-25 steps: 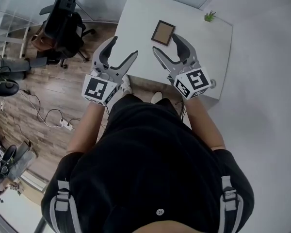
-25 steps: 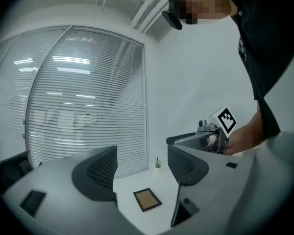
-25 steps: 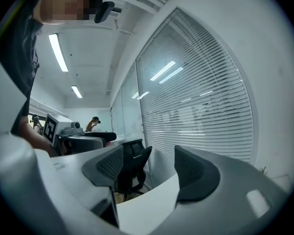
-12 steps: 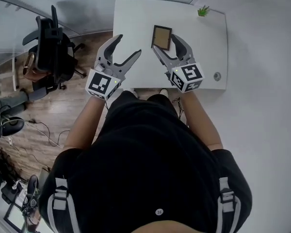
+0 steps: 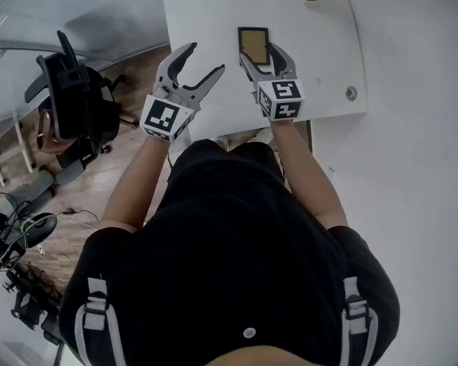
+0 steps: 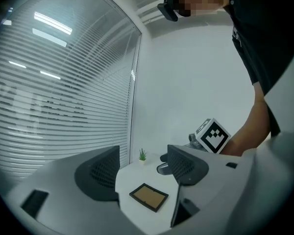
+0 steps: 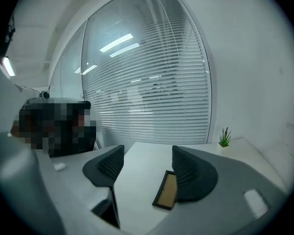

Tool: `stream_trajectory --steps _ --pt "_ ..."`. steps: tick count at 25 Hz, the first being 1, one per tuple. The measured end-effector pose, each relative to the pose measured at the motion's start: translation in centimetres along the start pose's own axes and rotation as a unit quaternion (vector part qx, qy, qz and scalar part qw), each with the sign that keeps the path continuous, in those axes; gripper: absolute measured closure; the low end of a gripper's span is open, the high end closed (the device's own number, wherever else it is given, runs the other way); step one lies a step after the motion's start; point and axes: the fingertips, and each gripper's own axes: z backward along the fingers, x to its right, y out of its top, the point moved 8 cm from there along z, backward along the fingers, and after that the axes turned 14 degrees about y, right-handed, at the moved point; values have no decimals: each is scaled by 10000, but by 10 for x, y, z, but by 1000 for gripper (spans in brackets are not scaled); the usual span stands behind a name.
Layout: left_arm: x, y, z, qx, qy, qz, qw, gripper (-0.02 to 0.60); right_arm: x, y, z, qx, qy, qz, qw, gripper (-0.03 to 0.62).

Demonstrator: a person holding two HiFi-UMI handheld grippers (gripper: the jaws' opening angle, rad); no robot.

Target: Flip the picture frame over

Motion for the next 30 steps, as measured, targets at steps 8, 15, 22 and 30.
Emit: stream_trajectory --steps 8,15,22,30 --pt "-19 -38 -27 -221 -80 235 9994 276 14 -40 -36 -442 -405 -295 9978 289" --pt "-19 -65 -48 -428 -104 199 9988 282 28 -78 -53 -787 -669 -580 9930 293" --pt "-19 -93 -66 -655 -36 165 9977 291 39 -111 -73 -1227 -876 -784 9855 303" --pt "-20 -107 -87 -679 51 74 9977 305 49 -130 -95 -1618 -971 -1087 9760 326"
